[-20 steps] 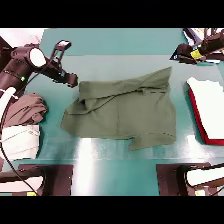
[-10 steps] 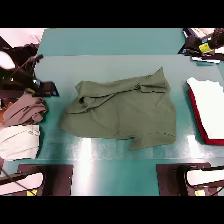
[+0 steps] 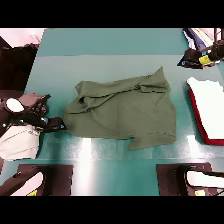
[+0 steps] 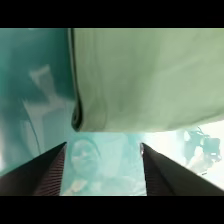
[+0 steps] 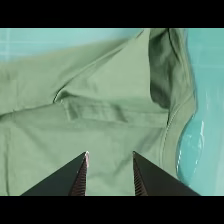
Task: Fold the shirts.
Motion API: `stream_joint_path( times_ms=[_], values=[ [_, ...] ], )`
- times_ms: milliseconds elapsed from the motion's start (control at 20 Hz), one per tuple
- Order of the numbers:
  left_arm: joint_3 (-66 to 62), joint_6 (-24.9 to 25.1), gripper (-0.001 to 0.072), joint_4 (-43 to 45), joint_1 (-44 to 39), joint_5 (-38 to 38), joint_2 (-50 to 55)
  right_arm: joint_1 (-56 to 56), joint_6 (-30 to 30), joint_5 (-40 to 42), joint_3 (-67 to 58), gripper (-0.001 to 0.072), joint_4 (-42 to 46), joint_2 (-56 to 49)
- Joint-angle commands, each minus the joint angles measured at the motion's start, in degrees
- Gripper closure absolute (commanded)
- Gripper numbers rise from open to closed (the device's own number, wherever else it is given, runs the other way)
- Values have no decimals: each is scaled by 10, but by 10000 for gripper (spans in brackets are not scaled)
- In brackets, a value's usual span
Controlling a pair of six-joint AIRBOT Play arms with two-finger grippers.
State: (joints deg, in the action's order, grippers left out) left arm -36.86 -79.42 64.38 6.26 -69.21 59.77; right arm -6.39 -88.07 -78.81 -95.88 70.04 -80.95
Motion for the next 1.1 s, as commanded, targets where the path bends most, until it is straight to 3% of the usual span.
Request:
stream_joint_path(
  times_ms=[0, 300, 400, 450, 500, 700, 950, 1050],
  values=[
    [48, -3, 167, -41, 1, 64, -10, 0, 1, 14, 45, 387, 0, 30],
    [48, -1, 177, -80, 1, 81, -6, 0, 1, 31, 81, 387, 0, 65],
    [48, 0, 505, -81, 1, 76, -6, 0, 1, 20, 81, 387, 0, 67],
    [48, 0, 623, -81, 1, 73, -6, 0, 2, 4, 81, 387, 0, 67],
    [48, 5, 681, -81, 1, 67, -6, 0, 9, -18, 82, 387, 1, 67],
    [28, 20, 682, -80, 1, 27, -9, -16, 33, -104, 153, 388, 5, 89],
    [-1, 34, 682, -79, 1, 9, -9, -129, 60, -59, 431, 384, 4, 176],
    [-2, 34, 682, -80, 1, 18, -9, -190, 93, -55, 522, 297, 3, 193]
  ],
)
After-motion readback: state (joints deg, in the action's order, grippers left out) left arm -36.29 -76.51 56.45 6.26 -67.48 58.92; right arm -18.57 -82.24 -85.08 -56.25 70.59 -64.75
